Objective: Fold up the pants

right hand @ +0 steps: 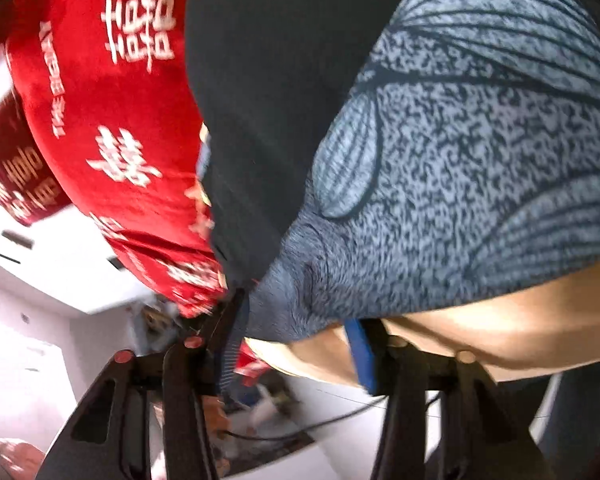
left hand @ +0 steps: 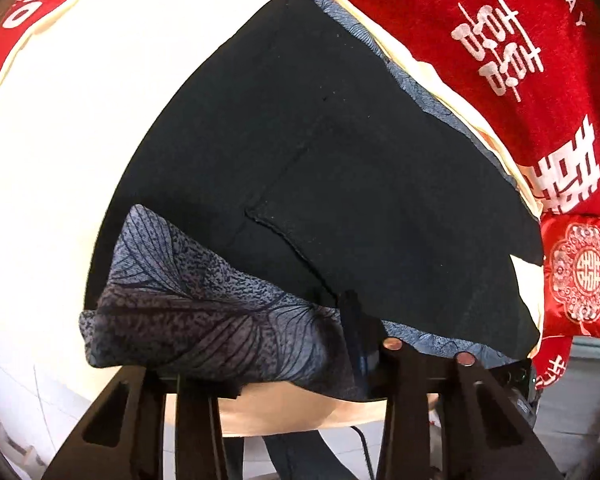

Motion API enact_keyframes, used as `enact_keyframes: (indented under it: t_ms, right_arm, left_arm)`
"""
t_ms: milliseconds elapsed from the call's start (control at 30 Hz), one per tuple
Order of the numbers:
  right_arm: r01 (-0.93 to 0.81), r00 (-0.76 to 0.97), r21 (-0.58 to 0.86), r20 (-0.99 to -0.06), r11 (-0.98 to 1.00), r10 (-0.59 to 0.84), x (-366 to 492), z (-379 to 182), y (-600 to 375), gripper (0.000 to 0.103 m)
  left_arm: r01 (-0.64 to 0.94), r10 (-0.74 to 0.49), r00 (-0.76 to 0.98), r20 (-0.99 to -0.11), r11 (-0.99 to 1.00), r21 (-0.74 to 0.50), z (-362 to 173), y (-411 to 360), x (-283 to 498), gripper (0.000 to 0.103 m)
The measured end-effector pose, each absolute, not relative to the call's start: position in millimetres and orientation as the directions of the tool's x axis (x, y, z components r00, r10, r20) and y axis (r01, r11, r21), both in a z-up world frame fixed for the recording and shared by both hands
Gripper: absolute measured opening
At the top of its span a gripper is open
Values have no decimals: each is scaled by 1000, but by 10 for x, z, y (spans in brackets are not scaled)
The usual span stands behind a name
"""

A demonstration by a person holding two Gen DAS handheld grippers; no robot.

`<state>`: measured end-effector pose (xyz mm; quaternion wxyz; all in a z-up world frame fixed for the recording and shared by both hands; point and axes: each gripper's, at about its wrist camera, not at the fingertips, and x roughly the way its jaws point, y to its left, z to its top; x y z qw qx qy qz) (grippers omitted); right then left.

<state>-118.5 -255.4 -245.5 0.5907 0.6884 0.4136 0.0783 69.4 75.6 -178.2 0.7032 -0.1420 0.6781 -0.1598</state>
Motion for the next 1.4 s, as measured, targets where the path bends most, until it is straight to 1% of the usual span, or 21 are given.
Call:
enact_keyframes:
  t_ms: [33, 133, 267, 400, 567, 700, 867, 967, 1067, 1100, 1133, 1167, 1200, 1233, 1267, 1333, 1400]
  right_arm:
    - [479, 656, 877, -377, 25, 654, -1174, -2426, -2569, 11]
    - [493, 635, 865, -428, 90, 643, -1099, -2210, -2598, 11]
    - [455, 598, 861, -485, 228, 638, -857, -1682, -2709, 11]
    - [394, 570, 861, -504, 323, 649, -433, -1245, -2856, 11]
    - [329, 514, 849, -528, 413, 676, 290, -1039, -3238, 11]
    - [317, 439, 828, -561, 463, 702, 1087, -1182, -3555, 11]
    - [332, 305, 776, -626, 536, 718, 1851, -1683, -3753, 12]
    - [345, 236, 747, -655, 569, 718, 2087, -2021, -3760, 12]
    - [358, 204, 731, -669, 581, 715, 2222, -2210, -3772, 12]
    - [353, 200, 728, -673, 588, 712, 2257, -2212, -3775, 14]
    - [344, 194, 727, -674, 594, 712, 2271, -2189, -3766, 21]
    - [317, 187, 732, -672, 603, 717, 2283, -2111, -3739, 27]
    - [288, 187, 731, -677, 619, 712, 2285, -2026, -3716, 43]
    - [255, 190, 721, -691, 644, 698, 2291, -1917, -3685, 63]
    - [199, 201, 703, -712, 683, 673, 2281, -1722, -3642, 68]
    - [125, 226, 686, -724, 717, 652, 2231, -1472, -3574, 69]
    - [73, 200, 654, -749, 753, 631, 2180, -1335, -3457, 69]
  left_arm:
    - [36, -419, 26, -907, 908, -418, -1762, 764, 713, 34]
    - [42, -431, 24, -902, 902, -429, -1645, 754, 772, 34]
    - [77, -441, 68, -895, 897, -436, -1287, 638, 906, 34]
    - [139, -437, 130, -890, 897, -420, -883, 411, 1229, 34]
    - [173, -404, 183, -896, 911, -375, -755, 14, 1872, 34]
    - [166, -359, 222, -907, 930, -327, -944, -283, 2434, 34]
    - [125, -232, 233, -944, 970, -208, -1527, -497, 2935, 34]
    - [99, -168, 211, -963, 984, -150, -1832, -573, 3052, 37]
    - [65, -157, 210, -965, 987, -146, -1873, -573, 3085, 38]
    - [58, -157, 210, -965, 987, -148, -1831, -560, 3087, 41]
    - [55, -152, 222, -963, 988, -143, -1754, -541, 3079, 52]
    - [56, -131, 249, -960, 991, -121, -1644, -519, 3057, 57]
    - [59, -109, 275, -955, 994, -96, -1540, -499, 3030, 66]
    - [67, -96, 296, -950, 995, -79, -1434, -478, 3000, 68]
    - [79, -94, 305, -948, 994, -73, -1354, -461, 2974, 68]
    - [112, -82, 283, -956, 992, -52, -1336, -482, 2935, 68]
    - [152, -63, 248, -967, 988, -25, -1450, -558, 2896, 68]
